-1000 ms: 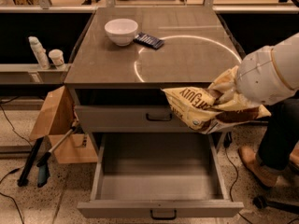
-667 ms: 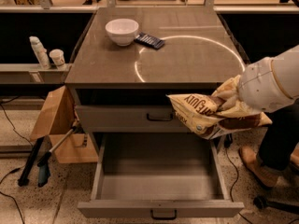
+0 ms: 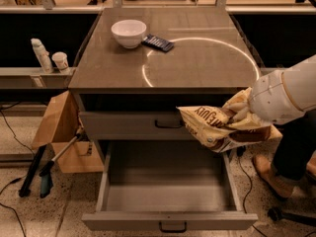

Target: Place brown chip bag into middle drawer

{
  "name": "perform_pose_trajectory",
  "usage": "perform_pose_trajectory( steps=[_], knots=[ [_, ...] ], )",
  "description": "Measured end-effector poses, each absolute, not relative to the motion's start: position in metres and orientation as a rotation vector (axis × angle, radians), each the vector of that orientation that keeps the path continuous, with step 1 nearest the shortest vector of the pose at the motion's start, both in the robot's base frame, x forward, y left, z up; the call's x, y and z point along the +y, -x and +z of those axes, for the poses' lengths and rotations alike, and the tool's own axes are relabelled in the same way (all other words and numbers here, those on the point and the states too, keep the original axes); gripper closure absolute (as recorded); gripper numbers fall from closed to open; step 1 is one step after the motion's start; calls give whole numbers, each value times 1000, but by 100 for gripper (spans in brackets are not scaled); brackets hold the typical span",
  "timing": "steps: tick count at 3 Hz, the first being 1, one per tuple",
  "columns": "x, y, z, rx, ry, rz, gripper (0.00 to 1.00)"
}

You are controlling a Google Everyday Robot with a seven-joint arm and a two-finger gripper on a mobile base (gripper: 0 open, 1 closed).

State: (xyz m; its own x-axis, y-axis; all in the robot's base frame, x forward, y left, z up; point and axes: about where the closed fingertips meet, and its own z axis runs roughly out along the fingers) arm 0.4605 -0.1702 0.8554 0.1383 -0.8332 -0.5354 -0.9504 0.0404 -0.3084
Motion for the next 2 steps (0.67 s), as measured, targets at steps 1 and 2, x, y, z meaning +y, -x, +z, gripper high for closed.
perform_pose_trajectory(
  steps=[1, 2],
  knots=[
    [-174, -466, 829, 1720, 1789, 291, 100],
    [-176, -469, 806, 1719, 1779, 333, 100]
  ],
)
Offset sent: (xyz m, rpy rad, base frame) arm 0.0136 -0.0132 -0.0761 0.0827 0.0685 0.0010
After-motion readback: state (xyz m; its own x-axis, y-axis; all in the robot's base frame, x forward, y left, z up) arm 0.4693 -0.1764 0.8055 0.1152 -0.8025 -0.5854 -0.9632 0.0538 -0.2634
